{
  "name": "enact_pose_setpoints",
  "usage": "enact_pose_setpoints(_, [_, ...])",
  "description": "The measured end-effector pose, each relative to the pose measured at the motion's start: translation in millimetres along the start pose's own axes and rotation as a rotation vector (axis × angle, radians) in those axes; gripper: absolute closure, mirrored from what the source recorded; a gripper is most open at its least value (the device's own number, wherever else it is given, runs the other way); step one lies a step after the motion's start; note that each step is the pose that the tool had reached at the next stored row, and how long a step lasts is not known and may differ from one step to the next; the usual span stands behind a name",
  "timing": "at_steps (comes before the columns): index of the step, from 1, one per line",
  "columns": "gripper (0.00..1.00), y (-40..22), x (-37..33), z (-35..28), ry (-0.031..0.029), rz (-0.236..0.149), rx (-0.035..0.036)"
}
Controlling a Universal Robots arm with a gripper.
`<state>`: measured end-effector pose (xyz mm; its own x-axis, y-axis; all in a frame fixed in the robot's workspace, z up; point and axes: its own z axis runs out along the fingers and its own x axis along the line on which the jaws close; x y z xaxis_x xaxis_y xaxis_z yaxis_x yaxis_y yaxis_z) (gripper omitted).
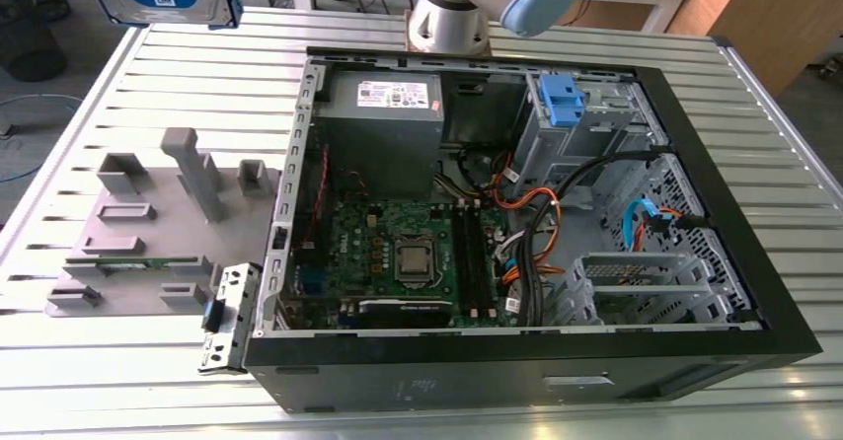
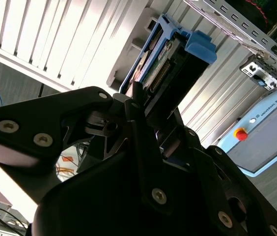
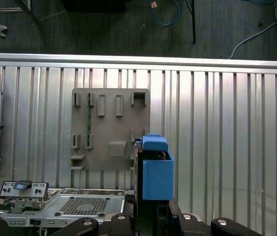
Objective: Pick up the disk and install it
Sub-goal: 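Pick up the disk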
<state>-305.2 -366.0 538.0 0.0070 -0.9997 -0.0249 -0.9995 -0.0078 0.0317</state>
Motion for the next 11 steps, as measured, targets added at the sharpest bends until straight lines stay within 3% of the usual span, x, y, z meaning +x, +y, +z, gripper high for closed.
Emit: enact_pose_setpoints(11, [0.65,-3.4,0.0,-0.1,0.0000,0.000,0.0000])
